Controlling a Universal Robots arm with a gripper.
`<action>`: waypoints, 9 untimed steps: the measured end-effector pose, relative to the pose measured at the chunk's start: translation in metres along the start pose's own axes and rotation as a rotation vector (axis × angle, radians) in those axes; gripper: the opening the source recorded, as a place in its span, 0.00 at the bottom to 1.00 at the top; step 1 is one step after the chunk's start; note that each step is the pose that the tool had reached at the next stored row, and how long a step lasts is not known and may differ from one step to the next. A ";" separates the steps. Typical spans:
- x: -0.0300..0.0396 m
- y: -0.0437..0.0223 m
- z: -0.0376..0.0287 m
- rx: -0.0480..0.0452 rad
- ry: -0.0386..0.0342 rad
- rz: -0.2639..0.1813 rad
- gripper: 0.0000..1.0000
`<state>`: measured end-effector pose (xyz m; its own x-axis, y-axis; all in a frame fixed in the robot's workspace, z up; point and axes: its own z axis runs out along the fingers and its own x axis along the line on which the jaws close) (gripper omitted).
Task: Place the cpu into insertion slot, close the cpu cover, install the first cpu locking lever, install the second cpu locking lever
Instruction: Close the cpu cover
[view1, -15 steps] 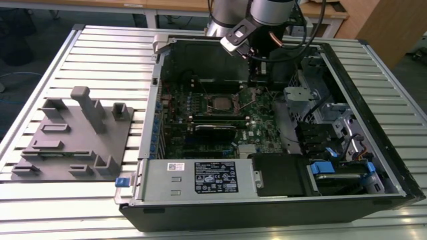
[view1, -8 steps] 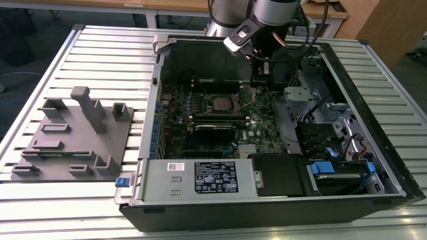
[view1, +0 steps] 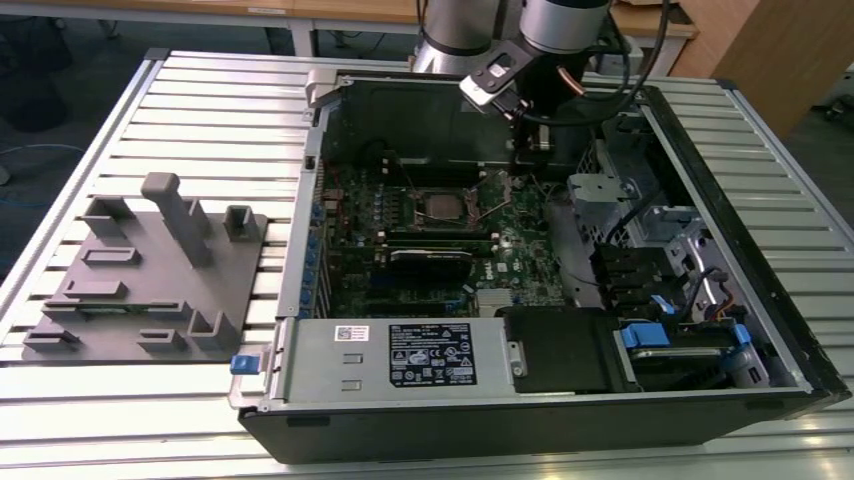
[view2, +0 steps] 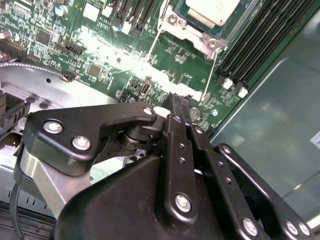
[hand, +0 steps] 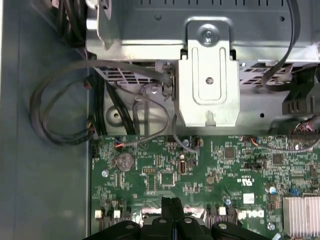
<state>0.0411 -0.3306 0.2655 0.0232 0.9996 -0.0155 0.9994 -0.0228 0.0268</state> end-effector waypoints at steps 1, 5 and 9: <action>0.0001 0.0004 0.0000 0.0000 0.0000 0.000 0.10; 0.0001 0.0004 0.0001 -0.0001 0.0001 0.000 0.10; 0.0002 0.0015 0.0005 0.0000 0.0000 0.000 0.10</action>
<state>0.0426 -0.3305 0.2650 0.0233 0.9996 -0.0155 0.9994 -0.0228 0.0268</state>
